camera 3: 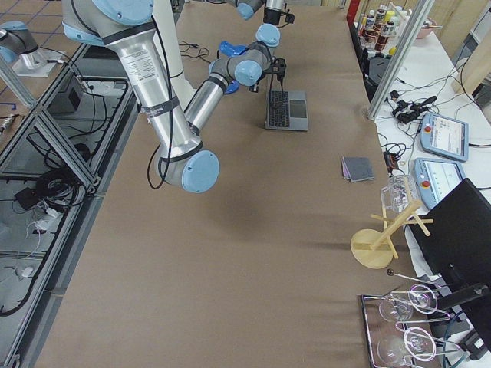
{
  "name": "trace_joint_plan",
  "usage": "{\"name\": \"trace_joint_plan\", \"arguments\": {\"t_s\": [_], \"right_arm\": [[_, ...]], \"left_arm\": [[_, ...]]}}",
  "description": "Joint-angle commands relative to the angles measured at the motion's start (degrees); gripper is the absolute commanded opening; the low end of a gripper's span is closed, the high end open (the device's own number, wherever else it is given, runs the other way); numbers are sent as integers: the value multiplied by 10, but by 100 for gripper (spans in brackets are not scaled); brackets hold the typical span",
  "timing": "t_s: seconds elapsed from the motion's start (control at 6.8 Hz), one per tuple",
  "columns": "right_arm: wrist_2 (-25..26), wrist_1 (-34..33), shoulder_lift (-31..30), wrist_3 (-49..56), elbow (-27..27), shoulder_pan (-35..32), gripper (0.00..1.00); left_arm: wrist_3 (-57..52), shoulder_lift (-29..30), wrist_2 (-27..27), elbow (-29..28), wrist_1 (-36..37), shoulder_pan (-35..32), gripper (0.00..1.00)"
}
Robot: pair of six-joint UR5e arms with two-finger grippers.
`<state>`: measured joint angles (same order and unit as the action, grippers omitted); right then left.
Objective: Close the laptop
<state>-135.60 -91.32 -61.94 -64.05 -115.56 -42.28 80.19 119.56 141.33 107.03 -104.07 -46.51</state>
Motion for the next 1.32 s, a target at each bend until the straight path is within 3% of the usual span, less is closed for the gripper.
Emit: {"name": "trace_joint_plan", "arguments": {"t_s": [0.0, 1.18], "right_arm": [[16, 1, 11, 1, 17, 11, 0], [58, 60, 91, 0, 141, 6, 0]], "left_arm": [[8, 1, -3, -10, 0, 15, 0], [8, 30, -3, -64, 0, 25, 0]]}}
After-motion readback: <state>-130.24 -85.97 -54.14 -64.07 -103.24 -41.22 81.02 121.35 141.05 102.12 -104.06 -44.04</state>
